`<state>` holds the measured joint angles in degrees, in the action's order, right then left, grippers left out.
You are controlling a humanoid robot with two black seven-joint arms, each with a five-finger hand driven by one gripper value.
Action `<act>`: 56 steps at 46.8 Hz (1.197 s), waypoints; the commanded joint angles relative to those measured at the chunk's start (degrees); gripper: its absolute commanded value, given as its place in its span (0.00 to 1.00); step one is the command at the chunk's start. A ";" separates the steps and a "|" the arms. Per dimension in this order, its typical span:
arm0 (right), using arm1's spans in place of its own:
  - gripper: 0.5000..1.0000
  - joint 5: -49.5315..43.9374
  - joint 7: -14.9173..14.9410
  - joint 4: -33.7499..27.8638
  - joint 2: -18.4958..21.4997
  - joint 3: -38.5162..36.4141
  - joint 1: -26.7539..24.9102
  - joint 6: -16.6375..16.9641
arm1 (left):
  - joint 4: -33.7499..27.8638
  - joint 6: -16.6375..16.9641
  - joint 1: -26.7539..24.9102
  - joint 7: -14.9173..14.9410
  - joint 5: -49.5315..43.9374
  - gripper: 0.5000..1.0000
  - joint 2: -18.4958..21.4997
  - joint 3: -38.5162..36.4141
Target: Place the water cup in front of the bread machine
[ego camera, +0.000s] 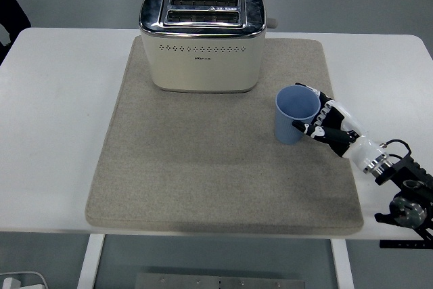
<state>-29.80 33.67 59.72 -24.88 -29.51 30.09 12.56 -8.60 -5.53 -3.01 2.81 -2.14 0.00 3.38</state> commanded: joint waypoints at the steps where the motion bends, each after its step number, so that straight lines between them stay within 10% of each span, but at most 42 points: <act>1: 0.83 0.00 0.00 -0.04 0.01 0.06 -0.03 0.00 | -0.01 -0.01 -0.07 0.00 0.03 1.00 0.00 -0.03; 27: 0.79 0.00 0.08 -2.15 3.09 0.24 0.40 -0.17 | 0.08 -0.01 0.02 0.00 -0.06 1.00 0.00 0.05; 34: 0.50 0.00 0.52 -2.15 3.26 0.33 0.40 -1.14 | 0.16 -0.01 0.02 0.00 -0.06 1.00 0.00 0.05; 40: 0.00 0.00 0.52 -2.15 3.26 0.24 0.67 -1.23 | 0.16 -0.01 0.02 0.00 -0.06 1.00 0.00 -0.04; 56: 0.00 -2.28 0.35 -2.06 8.53 0.85 3.04 -4.39 | -0.01 -0.01 0.02 0.00 -0.06 1.00 0.00 -0.04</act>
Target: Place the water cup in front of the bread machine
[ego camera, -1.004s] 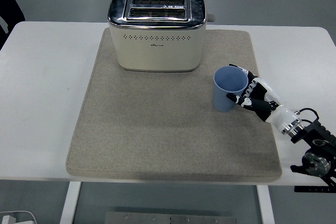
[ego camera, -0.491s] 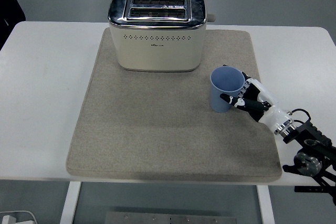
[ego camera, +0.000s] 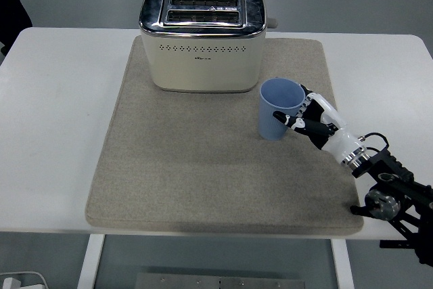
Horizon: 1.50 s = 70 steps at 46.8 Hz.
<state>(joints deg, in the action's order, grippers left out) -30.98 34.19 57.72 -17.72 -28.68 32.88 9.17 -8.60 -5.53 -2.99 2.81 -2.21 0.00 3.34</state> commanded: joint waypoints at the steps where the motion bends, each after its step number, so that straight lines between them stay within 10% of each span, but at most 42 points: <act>1: 0.00 -1.53 -0.35 -0.06 1.89 0.03 0.60 -1.34 | -0.01 0.00 0.01 0.00 0.01 1.00 0.00 0.00; 49: 0.02 -3.20 -0.88 -12.98 17.72 8.64 10.98 -6.53 | -0.10 -0.18 0.01 0.09 0.10 1.00 0.00 0.00; 61: 0.14 -3.03 -0.88 -13.16 17.72 9.17 10.54 -7.58 | -0.10 -0.18 0.01 0.00 0.10 1.00 0.00 0.00; 70: 0.49 -2.85 -0.88 -13.07 17.72 8.99 10.27 -8.11 | -0.10 -0.18 0.01 0.00 0.10 1.00 0.00 0.00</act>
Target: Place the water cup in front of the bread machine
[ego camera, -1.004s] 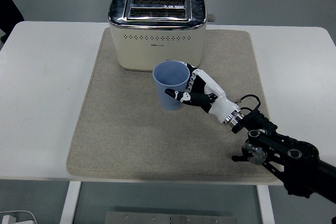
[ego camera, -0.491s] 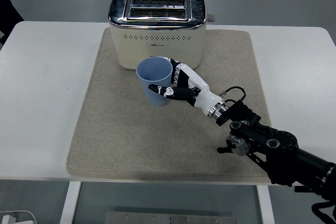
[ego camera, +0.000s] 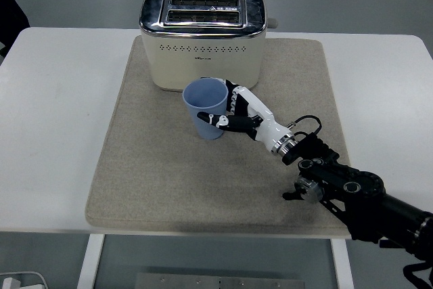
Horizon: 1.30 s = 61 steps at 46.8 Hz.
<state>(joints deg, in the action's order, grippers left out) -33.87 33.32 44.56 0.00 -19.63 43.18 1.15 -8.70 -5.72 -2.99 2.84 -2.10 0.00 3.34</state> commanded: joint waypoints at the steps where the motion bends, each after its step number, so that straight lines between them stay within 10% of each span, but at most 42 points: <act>1: 0.56 0.03 0.00 0.08 0.00 -0.06 -0.02 -0.09 | 0.00 0.00 0.00 -0.02 -0.01 1.00 0.00 0.00; 11: 0.82 0.38 0.00 0.17 0.00 -0.15 -0.55 -0.01 | 0.00 0.00 0.00 -0.02 -0.01 1.00 0.00 0.00; 61: 0.83 0.56 0.00 2.54 0.00 -1.03 -1.96 0.35 | 0.09 0.00 0.00 -0.02 -0.10 1.00 0.00 0.00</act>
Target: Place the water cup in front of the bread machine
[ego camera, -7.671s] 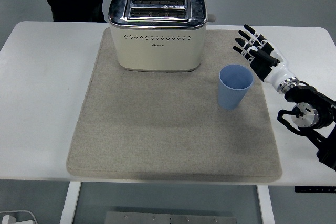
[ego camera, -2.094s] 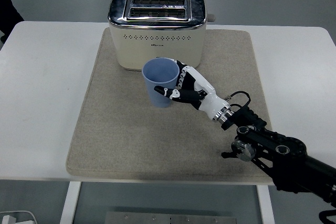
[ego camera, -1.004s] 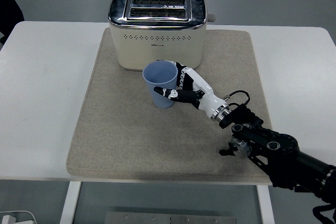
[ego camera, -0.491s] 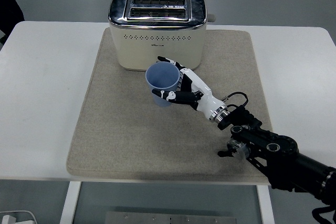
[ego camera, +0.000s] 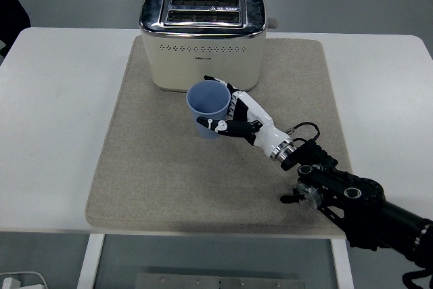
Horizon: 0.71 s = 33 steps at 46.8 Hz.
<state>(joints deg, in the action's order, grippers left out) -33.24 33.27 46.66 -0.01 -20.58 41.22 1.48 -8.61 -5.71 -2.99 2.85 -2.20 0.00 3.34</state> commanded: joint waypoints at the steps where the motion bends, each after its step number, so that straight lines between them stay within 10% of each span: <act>1: 0.83 -0.07 0.04 0.45 0.01 0.01 0.00 0.01 | 0.00 0.00 0.00 -0.04 0.01 1.00 0.00 0.00; 33: 0.83 0.01 -0.05 0.80 -1.83 0.01 -0.88 0.36 | 0.00 0.00 0.00 0.05 0.01 1.00 0.00 0.00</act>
<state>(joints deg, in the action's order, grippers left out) -33.22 33.30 47.48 -1.42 -20.56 40.57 1.86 -8.61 -5.71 -2.99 2.90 -2.19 0.00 3.34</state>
